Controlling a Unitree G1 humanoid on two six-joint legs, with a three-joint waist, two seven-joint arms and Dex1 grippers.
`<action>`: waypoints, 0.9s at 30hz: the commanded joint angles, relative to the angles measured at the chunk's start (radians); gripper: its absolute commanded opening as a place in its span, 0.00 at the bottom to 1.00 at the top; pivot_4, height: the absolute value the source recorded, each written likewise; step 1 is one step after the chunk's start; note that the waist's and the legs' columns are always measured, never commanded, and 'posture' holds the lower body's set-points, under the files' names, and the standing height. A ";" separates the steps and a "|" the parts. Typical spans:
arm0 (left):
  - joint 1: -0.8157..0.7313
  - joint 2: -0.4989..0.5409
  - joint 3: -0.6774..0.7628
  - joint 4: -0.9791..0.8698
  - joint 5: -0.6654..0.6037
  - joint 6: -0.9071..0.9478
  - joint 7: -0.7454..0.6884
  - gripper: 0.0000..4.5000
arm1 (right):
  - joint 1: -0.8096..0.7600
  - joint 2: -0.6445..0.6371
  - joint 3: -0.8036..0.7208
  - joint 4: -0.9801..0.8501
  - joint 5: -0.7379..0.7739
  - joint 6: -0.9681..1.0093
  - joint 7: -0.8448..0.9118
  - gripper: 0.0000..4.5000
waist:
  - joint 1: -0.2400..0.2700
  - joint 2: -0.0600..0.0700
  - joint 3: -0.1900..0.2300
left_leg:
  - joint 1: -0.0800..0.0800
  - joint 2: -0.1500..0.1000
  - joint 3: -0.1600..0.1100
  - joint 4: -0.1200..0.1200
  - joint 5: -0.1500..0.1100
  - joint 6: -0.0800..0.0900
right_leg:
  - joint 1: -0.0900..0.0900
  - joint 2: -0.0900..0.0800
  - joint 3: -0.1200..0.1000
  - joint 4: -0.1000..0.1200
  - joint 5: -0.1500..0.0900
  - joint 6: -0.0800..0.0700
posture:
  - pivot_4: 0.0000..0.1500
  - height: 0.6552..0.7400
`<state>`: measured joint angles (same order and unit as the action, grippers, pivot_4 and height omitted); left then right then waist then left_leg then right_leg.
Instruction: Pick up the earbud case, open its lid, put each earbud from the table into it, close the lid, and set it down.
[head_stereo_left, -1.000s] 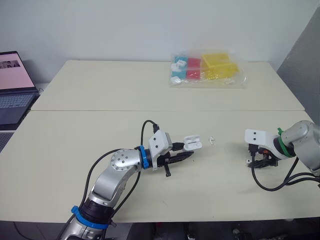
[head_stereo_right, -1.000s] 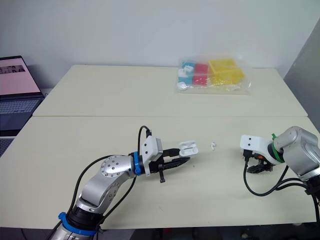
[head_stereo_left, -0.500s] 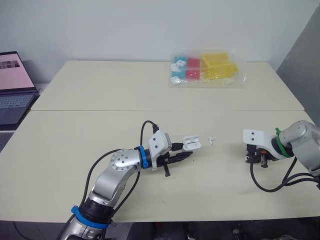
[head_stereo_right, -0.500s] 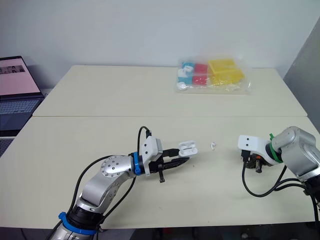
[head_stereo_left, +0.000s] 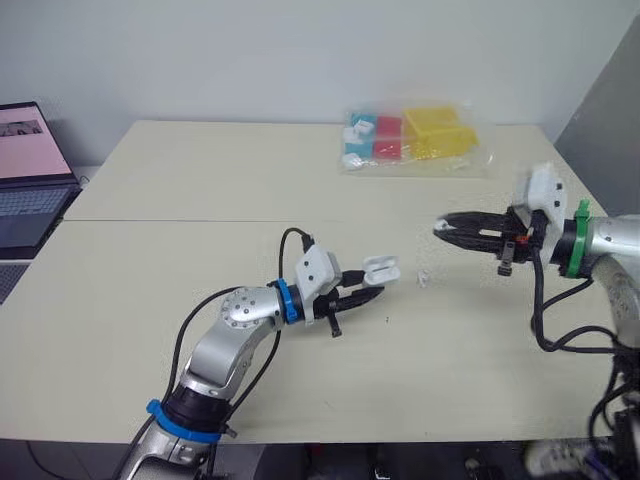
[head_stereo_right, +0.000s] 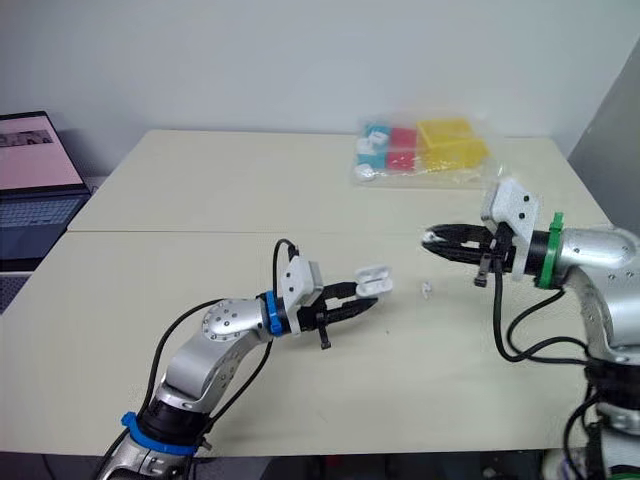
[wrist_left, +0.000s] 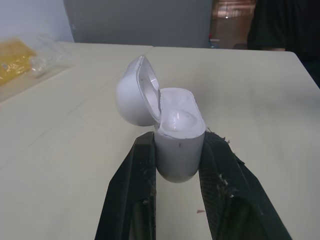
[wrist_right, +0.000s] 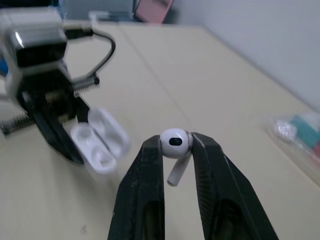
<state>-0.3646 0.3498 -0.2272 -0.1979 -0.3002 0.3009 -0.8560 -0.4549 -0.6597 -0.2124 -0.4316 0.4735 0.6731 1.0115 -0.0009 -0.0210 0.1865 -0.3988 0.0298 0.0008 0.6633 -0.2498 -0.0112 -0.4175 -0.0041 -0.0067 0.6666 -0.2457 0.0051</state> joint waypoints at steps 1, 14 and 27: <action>-0.017 -0.002 0.026 -0.024 -0.028 0.008 0.004 0.18 | 0.050 0.058 -0.036 -0.136 0.082 0.058 -0.141 0.09 | 0.000 0.000 0.000 | 0.000 0.000 0.000 0.000 0.000 0.000 | 0.000 0.000 0.000 0.000 0.000 0.000 | 1.00 1.00; -0.047 -0.007 0.043 -0.034 -0.061 0.060 0.012 0.18 | 0.233 0.262 0.197 -0.215 -0.095 -0.238 -0.375 0.09 | -0.004 0.000 0.000 | 0.001 -0.001 0.001 0.000 0.000 0.000 | 0.000 0.001 0.000 0.000 0.000 0.000 | 1.00 1.00; -0.049 0.002 0.054 -0.060 -0.079 0.096 0.021 0.18 | 0.253 0.286 0.260 -0.067 -0.173 -0.445 -0.380 0.09 | -0.002 0.000 0.000 | 0.001 -0.001 0.001 0.000 0.000 0.000 | 0.000 0.001 0.000 -0.001 0.000 0.000 | 1.00 1.00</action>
<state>-0.3988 0.3500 -0.1900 -0.2120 -0.3557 0.4005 -0.8385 -0.2052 -0.3737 0.0549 -0.4813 0.2963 0.2553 0.6318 -0.0030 -0.0208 0.1863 -0.3980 0.0292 0.0014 0.6631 -0.2498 -0.0112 -0.4171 -0.0029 -0.0065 0.6660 -0.2456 0.0052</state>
